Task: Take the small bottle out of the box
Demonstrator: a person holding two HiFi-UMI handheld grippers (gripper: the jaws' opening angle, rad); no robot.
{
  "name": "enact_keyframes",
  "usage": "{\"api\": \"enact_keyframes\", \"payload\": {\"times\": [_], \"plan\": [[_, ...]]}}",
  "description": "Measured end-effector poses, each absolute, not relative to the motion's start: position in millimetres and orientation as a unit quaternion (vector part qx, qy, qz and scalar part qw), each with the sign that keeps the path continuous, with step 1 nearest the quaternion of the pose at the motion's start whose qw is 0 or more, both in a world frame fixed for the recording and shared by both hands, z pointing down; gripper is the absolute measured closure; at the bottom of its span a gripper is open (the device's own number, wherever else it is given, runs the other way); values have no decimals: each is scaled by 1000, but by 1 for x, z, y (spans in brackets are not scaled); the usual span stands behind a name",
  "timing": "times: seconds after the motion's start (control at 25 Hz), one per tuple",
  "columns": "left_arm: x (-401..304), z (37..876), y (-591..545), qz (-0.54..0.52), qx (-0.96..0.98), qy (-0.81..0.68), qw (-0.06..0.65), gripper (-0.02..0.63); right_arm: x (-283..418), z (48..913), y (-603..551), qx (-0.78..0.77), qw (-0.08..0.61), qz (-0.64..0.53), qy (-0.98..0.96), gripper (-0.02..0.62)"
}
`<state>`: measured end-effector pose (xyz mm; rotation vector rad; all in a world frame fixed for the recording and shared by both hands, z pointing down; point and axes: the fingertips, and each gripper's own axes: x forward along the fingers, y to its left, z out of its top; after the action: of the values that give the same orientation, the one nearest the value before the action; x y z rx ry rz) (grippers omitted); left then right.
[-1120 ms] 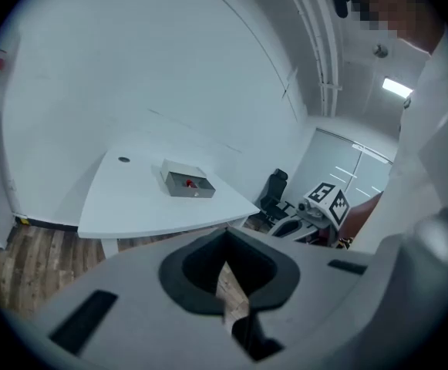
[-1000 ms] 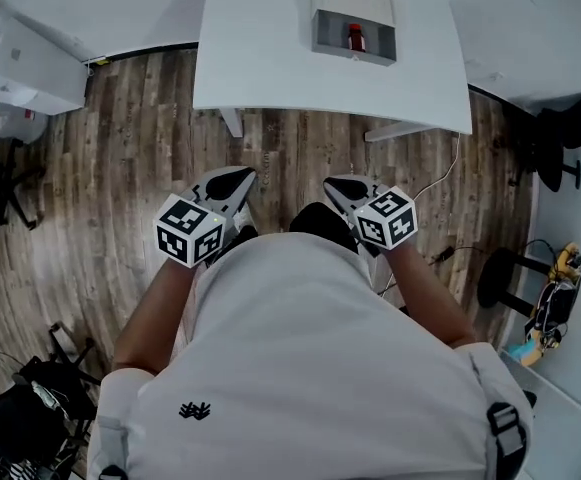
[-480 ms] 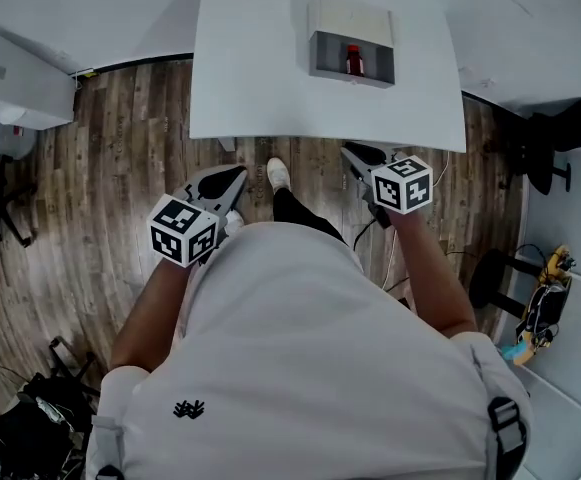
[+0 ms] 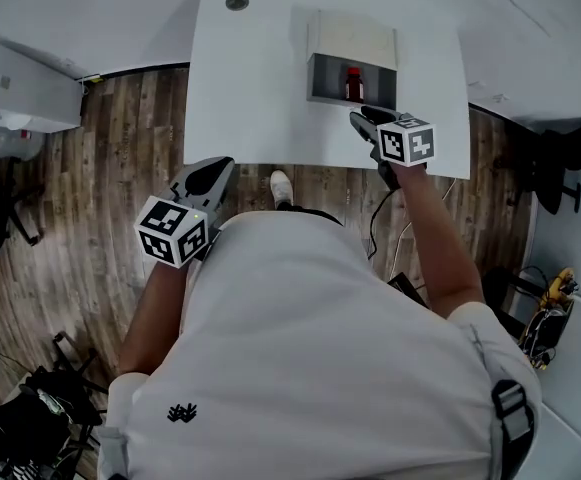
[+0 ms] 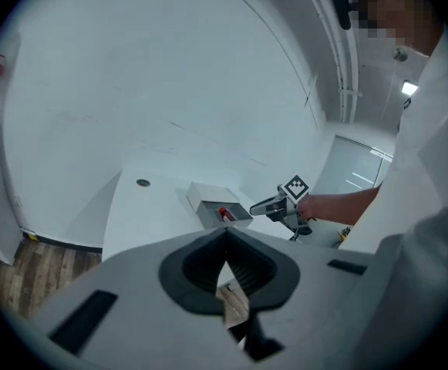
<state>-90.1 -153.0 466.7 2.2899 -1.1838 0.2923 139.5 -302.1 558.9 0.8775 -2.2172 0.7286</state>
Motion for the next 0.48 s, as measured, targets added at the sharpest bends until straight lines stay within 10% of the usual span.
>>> {"api": "enact_keyframes", "payload": {"times": [0.48], "plan": [[-102,469,-178,114,813,-496,282,600,154,617,-374,328,387,309,-804,367]]}}
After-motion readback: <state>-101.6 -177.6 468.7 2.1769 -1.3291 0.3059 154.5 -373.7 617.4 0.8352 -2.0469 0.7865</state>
